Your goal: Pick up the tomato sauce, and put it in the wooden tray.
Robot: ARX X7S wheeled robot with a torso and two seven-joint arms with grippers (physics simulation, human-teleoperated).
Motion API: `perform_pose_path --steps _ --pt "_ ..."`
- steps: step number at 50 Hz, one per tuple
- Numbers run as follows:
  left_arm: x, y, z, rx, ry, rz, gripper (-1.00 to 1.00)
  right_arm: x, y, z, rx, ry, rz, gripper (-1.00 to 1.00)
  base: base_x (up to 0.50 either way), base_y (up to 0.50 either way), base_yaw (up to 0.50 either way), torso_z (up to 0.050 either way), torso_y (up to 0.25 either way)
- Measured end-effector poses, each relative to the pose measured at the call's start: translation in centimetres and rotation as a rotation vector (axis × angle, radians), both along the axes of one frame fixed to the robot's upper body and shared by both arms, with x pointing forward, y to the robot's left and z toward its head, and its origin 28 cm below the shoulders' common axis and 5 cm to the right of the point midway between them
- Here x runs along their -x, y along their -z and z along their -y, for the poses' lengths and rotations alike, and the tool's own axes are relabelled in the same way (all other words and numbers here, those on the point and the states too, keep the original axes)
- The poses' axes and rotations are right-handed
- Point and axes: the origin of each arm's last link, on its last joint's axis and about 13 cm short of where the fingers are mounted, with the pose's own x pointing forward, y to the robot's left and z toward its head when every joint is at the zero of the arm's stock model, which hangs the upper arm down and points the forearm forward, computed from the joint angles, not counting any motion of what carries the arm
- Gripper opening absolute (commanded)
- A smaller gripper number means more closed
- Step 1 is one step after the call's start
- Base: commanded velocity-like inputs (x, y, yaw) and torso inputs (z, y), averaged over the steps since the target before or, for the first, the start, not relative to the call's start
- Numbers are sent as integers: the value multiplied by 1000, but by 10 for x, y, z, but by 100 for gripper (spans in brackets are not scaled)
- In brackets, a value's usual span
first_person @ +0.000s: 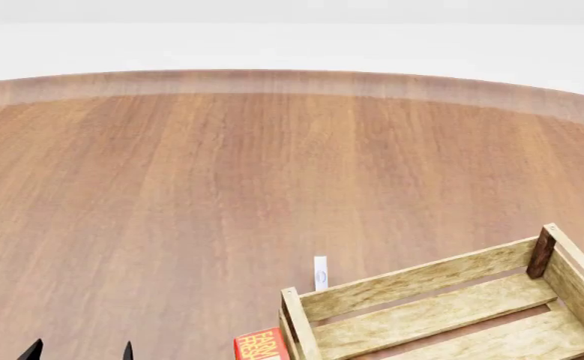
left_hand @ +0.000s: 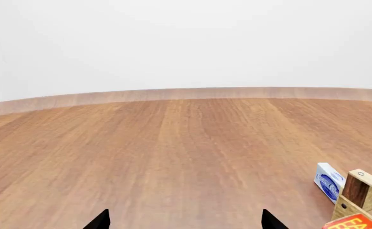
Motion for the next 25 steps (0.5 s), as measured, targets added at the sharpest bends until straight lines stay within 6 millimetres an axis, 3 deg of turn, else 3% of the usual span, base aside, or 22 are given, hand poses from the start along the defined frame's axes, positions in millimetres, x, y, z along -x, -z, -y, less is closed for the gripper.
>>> perform_pose_path --steps 14,25 --pt "0 0 0 0 0 0 100 -17 -16 1 -24 1 46 -100 0 0 0 0 1" --pt "0 0 0 0 0 0 100 -48 -32 5 -39 24 46 -100 0 0 0 0 0"
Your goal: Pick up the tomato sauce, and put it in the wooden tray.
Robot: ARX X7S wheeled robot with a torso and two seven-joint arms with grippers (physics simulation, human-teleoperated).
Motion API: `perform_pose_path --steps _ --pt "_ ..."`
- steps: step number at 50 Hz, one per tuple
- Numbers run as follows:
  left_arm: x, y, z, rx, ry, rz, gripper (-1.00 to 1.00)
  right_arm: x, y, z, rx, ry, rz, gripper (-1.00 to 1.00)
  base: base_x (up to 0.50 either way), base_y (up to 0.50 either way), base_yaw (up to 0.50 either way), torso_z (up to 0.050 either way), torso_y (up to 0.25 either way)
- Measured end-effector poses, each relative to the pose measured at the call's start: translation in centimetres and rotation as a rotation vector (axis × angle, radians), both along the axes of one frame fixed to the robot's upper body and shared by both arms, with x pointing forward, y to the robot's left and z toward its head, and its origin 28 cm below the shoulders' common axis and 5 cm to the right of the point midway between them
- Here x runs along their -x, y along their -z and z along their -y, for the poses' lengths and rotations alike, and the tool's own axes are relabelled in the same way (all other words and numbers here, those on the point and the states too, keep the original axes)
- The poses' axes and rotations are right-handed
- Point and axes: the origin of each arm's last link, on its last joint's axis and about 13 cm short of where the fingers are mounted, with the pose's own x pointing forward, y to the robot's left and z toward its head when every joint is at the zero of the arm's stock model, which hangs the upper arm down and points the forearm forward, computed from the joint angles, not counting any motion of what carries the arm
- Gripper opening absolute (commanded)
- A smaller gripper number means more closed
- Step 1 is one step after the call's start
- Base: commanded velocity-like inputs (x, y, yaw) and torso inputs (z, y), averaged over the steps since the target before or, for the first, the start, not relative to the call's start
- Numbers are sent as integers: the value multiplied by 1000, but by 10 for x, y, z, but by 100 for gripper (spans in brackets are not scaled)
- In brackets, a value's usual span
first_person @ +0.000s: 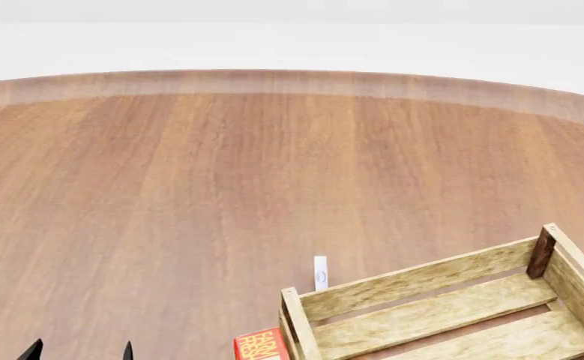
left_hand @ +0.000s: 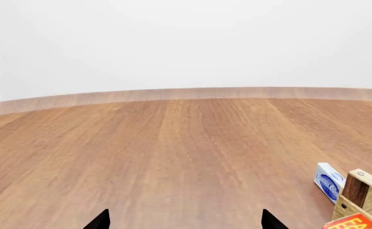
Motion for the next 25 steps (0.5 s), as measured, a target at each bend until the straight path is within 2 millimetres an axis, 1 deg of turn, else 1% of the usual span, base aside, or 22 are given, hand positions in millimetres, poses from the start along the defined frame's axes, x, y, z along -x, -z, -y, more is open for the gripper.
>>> perform_pose_path --steps 12,25 --pt "0 0 0 0 -2 -2 100 -37 -19 8 -17 48 -4 -100 0 0 0 0 0" --pt "0 0 0 0 -4 -3 100 -65 -48 19 -43 101 -1 -100 0 0 0 0 0"
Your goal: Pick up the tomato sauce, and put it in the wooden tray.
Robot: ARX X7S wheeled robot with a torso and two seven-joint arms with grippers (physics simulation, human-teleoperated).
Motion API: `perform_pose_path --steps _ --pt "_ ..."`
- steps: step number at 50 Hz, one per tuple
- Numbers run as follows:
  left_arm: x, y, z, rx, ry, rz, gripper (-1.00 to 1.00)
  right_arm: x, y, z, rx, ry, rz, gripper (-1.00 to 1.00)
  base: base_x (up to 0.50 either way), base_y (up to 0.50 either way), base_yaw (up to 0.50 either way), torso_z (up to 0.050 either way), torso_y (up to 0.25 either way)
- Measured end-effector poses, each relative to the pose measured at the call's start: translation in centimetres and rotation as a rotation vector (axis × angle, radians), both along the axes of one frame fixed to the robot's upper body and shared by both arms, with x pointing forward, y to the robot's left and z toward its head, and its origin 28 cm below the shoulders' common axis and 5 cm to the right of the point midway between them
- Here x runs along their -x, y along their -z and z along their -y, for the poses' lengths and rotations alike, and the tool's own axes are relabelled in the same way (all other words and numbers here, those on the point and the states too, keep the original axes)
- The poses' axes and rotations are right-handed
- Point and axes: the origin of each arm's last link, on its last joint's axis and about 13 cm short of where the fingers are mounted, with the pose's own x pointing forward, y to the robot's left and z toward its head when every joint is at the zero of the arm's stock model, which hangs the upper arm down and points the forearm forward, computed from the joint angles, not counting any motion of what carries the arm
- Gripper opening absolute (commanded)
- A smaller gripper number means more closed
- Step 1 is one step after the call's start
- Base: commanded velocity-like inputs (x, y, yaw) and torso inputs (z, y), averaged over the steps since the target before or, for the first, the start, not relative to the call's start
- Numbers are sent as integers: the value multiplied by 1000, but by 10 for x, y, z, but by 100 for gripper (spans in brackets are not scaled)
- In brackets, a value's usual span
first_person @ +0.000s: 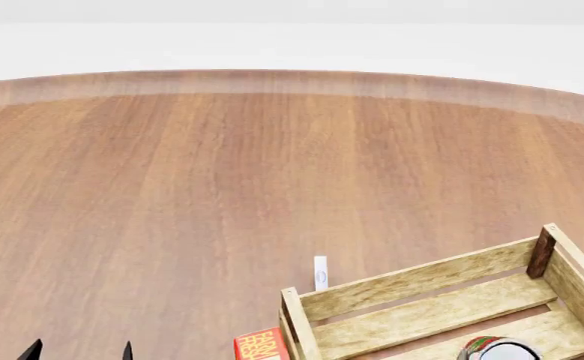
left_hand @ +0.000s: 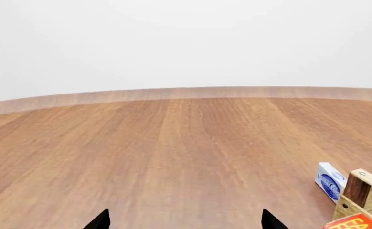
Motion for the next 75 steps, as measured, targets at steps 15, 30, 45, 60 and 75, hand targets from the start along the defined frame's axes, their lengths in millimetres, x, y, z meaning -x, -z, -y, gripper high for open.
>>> perform_pose_path --steps 15,30,45,60,75 --pt "0 1 0 0 0 0 100 -44 -18 5 6 57 -39 -100 0 0 0 0 0" --pt "-1 1 0 1 -1 -1 100 -80 -26 8 24 98 -105 -100 0 0 0 0 1" --pt "-1 0 0 2 -3 -1 100 -108 -33 6 45 111 -167 -100 0 0 0 0 0" --pt "0 0 0 2 -3 -1 100 -155 -20 8 61 181 -272 -100 0 0 0 0 0" --pt "0 0 0 3 -3 0 100 -192 3 12 51 241 -378 -100 0 0 0 0 1"
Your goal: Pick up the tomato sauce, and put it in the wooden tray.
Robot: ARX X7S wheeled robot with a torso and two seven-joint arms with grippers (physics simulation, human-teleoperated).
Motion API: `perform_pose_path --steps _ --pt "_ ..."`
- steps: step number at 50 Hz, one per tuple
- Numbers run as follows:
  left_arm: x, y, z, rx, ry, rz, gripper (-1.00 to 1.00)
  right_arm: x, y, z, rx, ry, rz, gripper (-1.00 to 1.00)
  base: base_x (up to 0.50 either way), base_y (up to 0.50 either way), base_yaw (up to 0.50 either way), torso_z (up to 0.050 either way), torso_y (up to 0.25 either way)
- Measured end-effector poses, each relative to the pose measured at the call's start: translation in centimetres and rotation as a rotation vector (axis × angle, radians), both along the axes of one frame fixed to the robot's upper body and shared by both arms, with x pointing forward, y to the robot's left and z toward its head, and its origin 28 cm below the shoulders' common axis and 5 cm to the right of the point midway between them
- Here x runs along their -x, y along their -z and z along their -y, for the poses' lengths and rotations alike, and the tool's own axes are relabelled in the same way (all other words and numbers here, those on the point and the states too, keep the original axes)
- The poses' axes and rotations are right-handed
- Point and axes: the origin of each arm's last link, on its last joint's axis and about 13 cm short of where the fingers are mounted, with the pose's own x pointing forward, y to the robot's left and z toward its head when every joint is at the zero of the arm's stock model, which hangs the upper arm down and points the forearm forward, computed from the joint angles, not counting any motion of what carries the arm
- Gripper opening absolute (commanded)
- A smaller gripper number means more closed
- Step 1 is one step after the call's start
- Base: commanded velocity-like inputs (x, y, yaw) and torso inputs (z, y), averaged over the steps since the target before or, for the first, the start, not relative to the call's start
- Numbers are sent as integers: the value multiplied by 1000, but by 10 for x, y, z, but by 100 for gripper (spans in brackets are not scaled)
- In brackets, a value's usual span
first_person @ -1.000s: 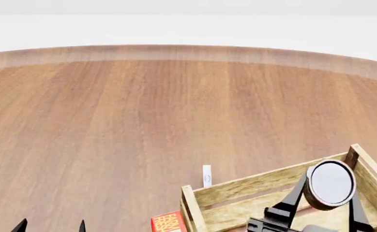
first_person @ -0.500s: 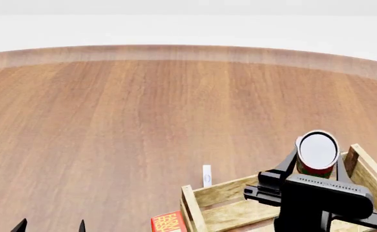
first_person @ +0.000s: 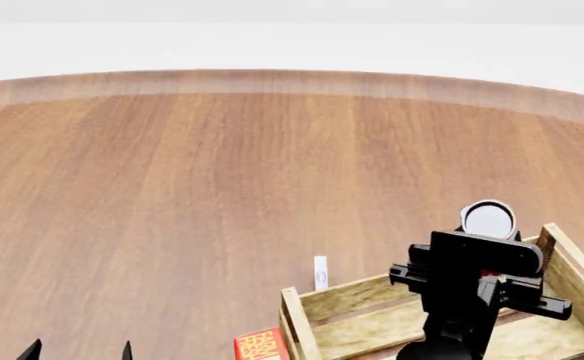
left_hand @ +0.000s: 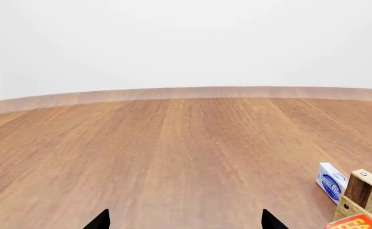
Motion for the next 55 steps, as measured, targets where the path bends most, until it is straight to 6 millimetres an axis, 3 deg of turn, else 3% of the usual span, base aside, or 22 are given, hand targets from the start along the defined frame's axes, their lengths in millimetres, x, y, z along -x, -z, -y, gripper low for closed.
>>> perform_pose_path --steps 11,55 --pt "0 0 0 0 -1 -1 100 -7 14 2 -5 23 -59 -100 0 0 0 0 0" --pt "0 -1 0 2 -7 1 100 9 43 4 -26 49 -260 -100 0 0 0 0 0"
